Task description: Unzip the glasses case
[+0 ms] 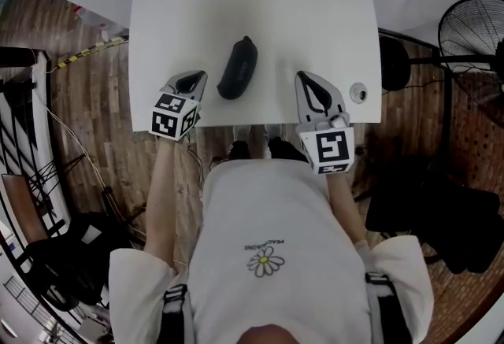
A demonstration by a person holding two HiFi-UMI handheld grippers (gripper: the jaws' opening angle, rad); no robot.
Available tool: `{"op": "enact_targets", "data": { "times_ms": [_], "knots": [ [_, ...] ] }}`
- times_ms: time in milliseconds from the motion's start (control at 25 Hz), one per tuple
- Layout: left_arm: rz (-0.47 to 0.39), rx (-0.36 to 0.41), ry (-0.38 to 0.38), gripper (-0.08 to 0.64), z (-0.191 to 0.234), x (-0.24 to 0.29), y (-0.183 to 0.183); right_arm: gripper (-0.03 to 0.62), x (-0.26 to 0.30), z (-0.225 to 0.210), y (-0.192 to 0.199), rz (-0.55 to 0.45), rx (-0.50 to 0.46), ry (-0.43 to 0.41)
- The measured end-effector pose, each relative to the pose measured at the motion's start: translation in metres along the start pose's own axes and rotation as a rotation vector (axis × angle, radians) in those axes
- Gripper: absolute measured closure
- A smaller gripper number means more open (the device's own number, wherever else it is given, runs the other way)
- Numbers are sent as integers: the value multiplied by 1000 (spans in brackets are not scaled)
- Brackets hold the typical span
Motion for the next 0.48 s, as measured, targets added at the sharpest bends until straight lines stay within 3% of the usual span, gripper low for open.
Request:
{"op": "enact_targets", "data": {
  "times_ms": [200,480],
  "knots": [
    [111,8,94,545,-29,13,36,584,0,11,1,16,-11,-20],
    [130,22,223,545,-69,26,38,584,-2,17,3,28,-3,-2]
  ]
}}
Point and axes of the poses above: the fingertips, and each gripper's own axes: x forward along the fingers, z to its left, y out of its underside, the point moved 7 cm from there along -x, backward along the fingers, and after that the axes turned 1 degree about y, right-handed, at the moved point
